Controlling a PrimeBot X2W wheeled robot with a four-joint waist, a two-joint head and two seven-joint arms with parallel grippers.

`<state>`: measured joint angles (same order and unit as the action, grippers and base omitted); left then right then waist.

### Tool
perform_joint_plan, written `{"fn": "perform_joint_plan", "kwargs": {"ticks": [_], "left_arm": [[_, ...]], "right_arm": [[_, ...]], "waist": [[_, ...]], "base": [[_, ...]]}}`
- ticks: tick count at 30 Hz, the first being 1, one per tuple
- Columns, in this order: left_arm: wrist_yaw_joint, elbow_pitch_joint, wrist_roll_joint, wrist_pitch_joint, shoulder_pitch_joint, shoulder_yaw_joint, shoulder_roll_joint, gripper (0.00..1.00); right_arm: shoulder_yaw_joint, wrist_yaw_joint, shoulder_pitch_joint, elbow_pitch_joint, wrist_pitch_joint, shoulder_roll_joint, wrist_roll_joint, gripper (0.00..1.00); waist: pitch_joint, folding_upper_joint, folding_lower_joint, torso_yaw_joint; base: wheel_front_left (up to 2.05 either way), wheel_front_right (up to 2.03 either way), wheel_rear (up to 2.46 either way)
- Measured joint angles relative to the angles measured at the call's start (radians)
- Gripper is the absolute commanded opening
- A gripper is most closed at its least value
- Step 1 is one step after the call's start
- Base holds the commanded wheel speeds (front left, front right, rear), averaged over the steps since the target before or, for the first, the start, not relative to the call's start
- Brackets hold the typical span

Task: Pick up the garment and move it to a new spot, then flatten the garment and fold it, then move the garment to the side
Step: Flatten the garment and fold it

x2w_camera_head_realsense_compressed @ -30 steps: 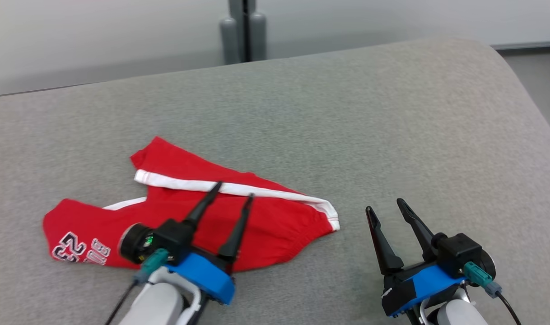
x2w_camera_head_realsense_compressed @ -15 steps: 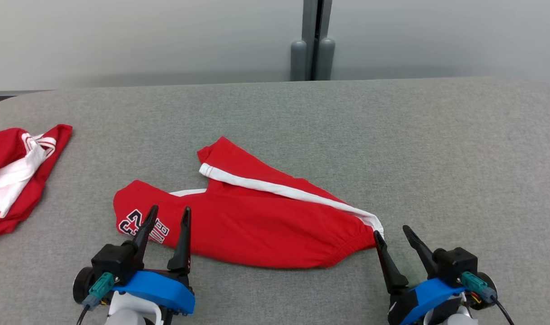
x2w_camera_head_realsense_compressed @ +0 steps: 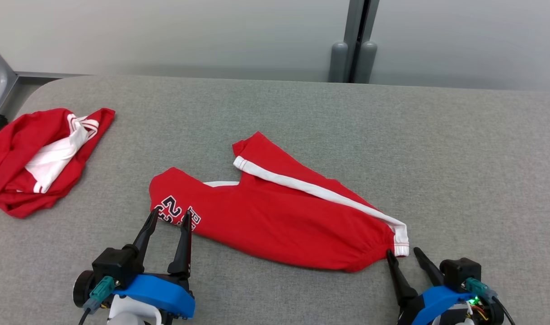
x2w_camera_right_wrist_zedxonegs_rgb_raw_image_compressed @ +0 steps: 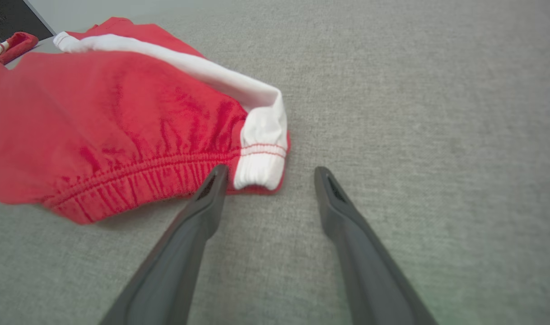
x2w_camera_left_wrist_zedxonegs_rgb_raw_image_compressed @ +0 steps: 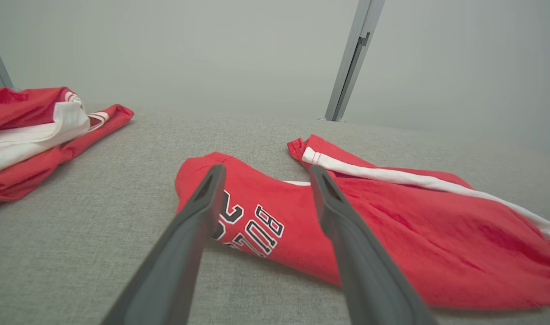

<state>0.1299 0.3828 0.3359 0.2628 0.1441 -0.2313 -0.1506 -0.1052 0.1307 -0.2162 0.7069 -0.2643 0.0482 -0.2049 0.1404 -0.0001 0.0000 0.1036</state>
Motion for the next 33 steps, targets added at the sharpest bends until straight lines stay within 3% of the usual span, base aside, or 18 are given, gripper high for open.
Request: {"fn": "perform_joint_plan", "kwargs": {"ticks": [1, 3, 10, 17, 20, 27, 33], "left_arm": [[0.000, 0.001, 0.000, 0.000, 0.000, -0.001, -0.001, 1.00], [0.000, 0.003, 0.001, 0.000, 0.000, -0.001, -0.003, 1.00], [0.000, 0.012, 0.007, 0.000, -0.005, 0.003, 0.002, 1.00], [0.000, 0.021, 0.006, 0.000, -0.010, -0.010, 0.018, 1.00], [0.000, 0.024, 0.006, 0.000, -0.010, -0.014, 0.025, 1.00], [0.000, 0.033, 0.000, 0.000, -0.020, -0.007, 0.042, 1.00], [0.000, 0.032, -0.004, 0.000, -0.036, 0.005, 0.054, 1.00]], "right_arm": [[0.001, 0.000, -0.006, 0.022, -0.001, 0.000, 0.000, 0.60], [-0.003, 0.000, -0.020, 0.048, -0.003, 0.001, -0.009, 0.00], [0.058, 0.001, -0.031, 0.045, -0.001, -0.005, 0.047, 0.00], [0.238, 0.000, -0.115, -0.130, 0.000, -0.001, 0.265, 0.00], [0.262, 0.000, -0.190, -0.229, 0.000, 0.001, 0.361, 0.00], [0.158, 0.000, -0.269, -0.399, 0.000, 0.000, 0.435, 0.00], [0.082, 0.000, -0.111, -0.353, 0.000, 0.000, 0.411, 0.00]], "waist": [[0.001, 0.0000, 0.0000, 0.005], [0.003, 0.0000, 0.0000, 0.014], [-0.003, 0.0002, 0.0000, 0.025], [-0.019, 0.0002, 0.0000, 0.039], [-0.026, 0.0002, 0.0001, 0.047], [-0.043, 0.0001, 0.0000, 0.042], [-0.041, 0.0002, 0.0000, 0.003]], "base": [[0.00, 0.00, 0.00], [0.00, 0.00, 0.00], [0.00, 0.00, 0.00], [0.00, 0.00, 0.00], [0.00, 0.00, 0.00], [0.00, 0.00, 0.00], [0.00, 0.00, 0.00]]}}
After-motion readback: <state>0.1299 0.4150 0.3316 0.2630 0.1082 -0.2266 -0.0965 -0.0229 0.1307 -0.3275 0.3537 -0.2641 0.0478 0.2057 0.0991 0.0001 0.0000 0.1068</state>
